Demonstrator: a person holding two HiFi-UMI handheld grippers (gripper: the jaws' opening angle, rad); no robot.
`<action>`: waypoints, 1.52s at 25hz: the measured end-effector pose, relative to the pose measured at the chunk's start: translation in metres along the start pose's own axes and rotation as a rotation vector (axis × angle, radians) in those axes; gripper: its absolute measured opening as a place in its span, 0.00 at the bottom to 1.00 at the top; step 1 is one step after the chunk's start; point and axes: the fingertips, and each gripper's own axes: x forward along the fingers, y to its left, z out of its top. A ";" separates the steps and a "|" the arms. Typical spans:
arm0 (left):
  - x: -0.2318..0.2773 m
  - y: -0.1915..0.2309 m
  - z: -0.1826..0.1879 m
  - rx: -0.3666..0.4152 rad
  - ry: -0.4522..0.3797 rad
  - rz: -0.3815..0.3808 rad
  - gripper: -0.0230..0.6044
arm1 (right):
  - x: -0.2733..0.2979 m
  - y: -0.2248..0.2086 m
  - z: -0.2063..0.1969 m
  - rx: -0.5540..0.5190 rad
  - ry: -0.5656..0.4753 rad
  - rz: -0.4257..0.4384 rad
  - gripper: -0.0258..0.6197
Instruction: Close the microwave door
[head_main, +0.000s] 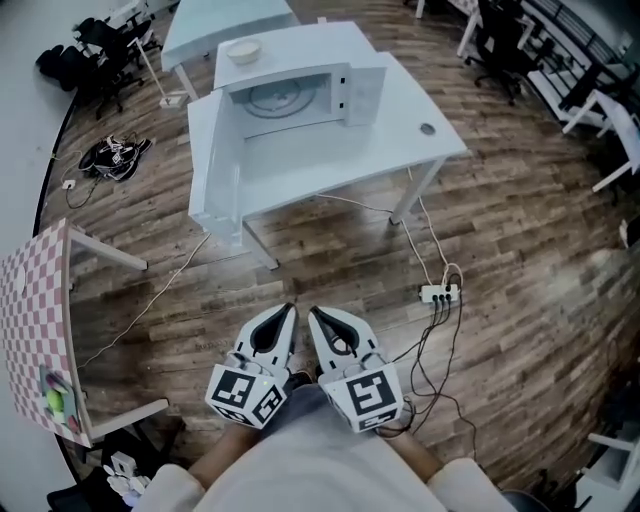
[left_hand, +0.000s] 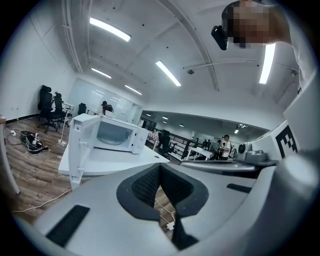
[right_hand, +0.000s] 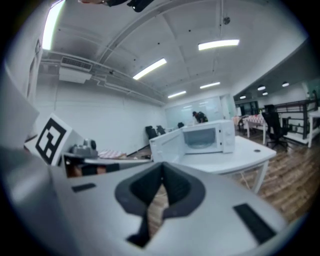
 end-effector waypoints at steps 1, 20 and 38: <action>0.003 -0.002 0.002 0.000 -0.005 0.001 0.07 | 0.001 -0.002 0.003 0.003 -0.009 0.013 0.07; 0.030 0.030 0.023 -0.054 -0.023 0.072 0.07 | 0.046 -0.014 0.028 0.019 -0.015 0.133 0.08; 0.081 0.109 0.073 -0.112 -0.046 0.101 0.07 | 0.143 -0.029 0.071 0.004 0.010 0.213 0.08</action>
